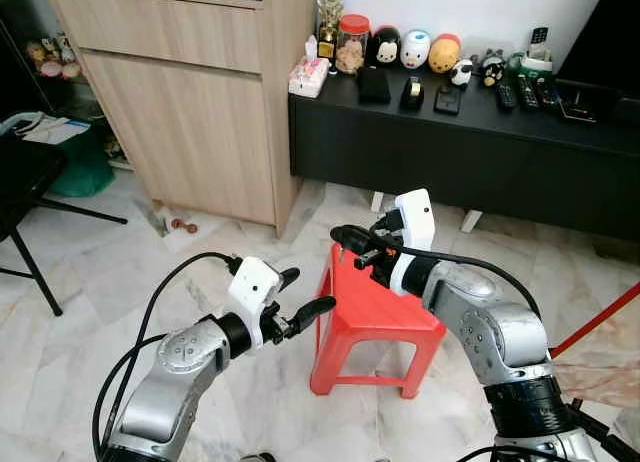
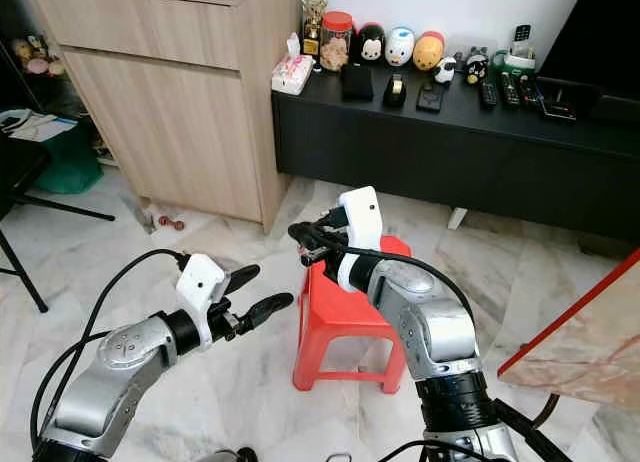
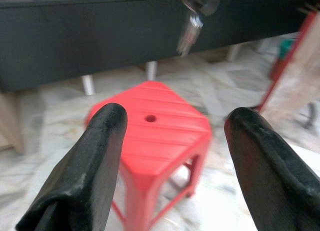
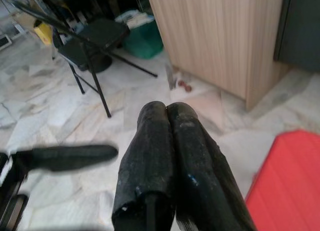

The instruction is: Hang keys on a hook

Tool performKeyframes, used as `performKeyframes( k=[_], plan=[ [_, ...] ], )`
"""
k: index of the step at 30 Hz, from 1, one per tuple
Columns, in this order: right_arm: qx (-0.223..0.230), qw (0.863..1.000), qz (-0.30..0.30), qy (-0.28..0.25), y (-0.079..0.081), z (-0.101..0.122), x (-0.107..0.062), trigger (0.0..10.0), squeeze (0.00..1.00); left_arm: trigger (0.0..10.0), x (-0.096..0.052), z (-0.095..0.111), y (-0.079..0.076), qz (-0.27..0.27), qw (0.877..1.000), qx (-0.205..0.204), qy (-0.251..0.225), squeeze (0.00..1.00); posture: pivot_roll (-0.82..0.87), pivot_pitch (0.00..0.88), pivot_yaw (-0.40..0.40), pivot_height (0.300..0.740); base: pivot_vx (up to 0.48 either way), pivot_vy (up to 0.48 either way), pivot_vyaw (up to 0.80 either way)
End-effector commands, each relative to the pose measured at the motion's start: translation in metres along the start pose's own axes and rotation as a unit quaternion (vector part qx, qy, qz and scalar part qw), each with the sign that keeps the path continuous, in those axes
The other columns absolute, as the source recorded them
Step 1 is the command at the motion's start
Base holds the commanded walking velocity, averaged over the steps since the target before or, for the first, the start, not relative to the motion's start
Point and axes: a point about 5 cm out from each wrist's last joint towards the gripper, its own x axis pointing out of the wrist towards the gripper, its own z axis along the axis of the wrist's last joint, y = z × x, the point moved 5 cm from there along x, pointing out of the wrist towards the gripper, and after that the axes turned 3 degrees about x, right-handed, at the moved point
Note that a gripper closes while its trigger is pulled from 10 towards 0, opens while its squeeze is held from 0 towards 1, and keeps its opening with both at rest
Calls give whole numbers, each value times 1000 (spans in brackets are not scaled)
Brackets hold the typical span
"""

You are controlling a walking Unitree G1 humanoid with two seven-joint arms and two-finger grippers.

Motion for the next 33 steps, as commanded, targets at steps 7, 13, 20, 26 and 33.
performKeyframes(
  k=[7,13,20,26,33],
  plan=[
    [12,999,12,33,12,-9,-8,10000,0,10000,10,10,-2,2,1000,14,-13,0,-18,110,-72,740,0,0,0],
    [18,999,20,46,18,-14,-9,10000,0,10000,16,12,-1,6,1000,16,-20,0,-18,114,-73,740,0,0,0],
    [32,998,19,49,22,-16,-10,10000,0,10000,18,12,-2,6,1000,14,-18,0,-20,117,-72,740,0,0,0],
    [41,998,20,52,26,-17,-9,10000,0,10000,19,10,-5,4,1000,10,-17,0,-18,119,-72,740,0,0,0],
    [45,998,14,49,25,-16,-9,10000,0,7569,18,7,-7,-2,1000,4,-14,0,-15,119,-71,740,0,0,0]
  ],
)
